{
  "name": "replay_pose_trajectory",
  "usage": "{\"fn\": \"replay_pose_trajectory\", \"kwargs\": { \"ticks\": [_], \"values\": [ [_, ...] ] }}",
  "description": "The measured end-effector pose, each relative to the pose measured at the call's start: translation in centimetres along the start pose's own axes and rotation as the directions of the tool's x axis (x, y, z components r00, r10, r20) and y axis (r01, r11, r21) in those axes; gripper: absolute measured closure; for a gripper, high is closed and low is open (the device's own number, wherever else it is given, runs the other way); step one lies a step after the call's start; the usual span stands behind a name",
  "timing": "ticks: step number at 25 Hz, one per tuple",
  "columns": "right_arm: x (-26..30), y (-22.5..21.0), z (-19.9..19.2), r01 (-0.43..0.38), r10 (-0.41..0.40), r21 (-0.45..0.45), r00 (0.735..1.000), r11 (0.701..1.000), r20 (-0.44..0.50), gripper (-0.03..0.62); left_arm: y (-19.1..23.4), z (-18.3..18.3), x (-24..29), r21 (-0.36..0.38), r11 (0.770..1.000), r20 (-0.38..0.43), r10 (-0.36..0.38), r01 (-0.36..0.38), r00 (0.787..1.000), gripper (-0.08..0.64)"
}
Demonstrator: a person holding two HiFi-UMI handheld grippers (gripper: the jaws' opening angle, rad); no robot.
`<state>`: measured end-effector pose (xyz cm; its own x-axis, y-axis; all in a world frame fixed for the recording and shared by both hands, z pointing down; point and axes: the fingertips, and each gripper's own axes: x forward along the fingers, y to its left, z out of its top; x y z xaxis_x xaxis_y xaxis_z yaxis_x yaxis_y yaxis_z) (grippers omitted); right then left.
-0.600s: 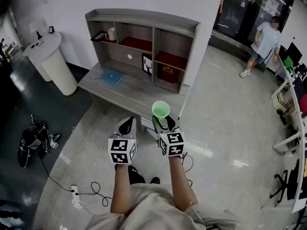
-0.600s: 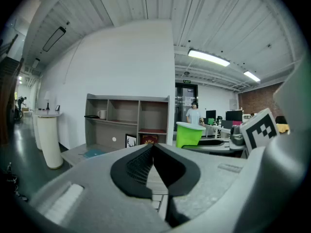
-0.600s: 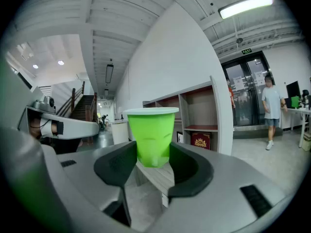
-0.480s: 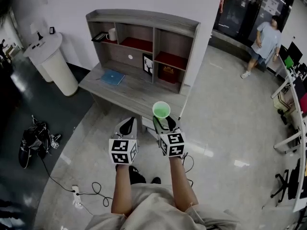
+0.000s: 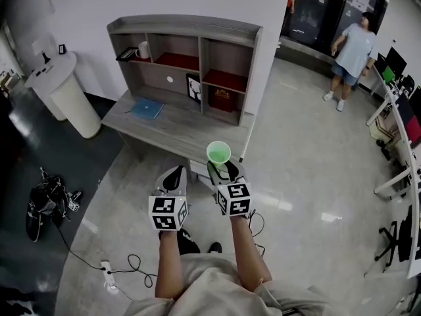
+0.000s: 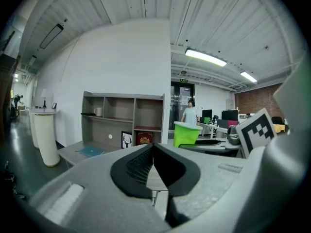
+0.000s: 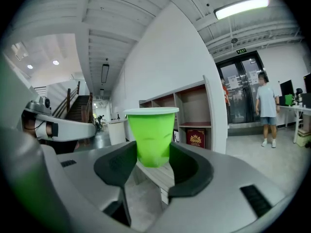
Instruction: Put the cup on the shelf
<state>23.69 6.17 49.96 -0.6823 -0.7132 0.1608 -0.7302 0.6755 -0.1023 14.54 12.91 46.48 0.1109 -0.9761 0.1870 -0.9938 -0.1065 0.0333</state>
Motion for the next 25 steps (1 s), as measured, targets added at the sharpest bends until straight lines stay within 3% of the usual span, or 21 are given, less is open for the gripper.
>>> {"fn": "replay_pose_trajectory", "kwargs": {
  "ticks": [5, 14, 20, 25],
  "values": [
    [-0.5, 0.1, -0.8, 0.01, -0.01, -0.017, 1.0, 1.0, -0.018, 0.38, -0.2, -1.9, 0.0, -0.043, 0.999, -0.031, 0.001, -0.003, 1.0, 0.549],
    [0.6, 0.6, -1.2, 0.03, -0.03, 0.041, 0.999, 0.999, -0.014, 0.379, 0.9, -3.0, 1.8, -0.064, 0.997, -0.074, -0.043, 0.038, 0.996, 0.549],
    [2.2, -0.5, -1.0, 0.059, -0.057, 0.063, 0.998, 0.996, -0.036, 0.379, 0.7, -3.6, 5.2, -0.082, 0.989, -0.104, -0.132, 0.124, 0.986, 0.549],
    [3.8, -2.0, 0.3, 0.114, -0.113, 0.105, 0.993, 0.988, -0.02, 0.379, 1.3, -2.3, 7.2, -0.051, 0.981, -0.11, -0.194, 0.189, 0.975, 0.549]
  ]
}}
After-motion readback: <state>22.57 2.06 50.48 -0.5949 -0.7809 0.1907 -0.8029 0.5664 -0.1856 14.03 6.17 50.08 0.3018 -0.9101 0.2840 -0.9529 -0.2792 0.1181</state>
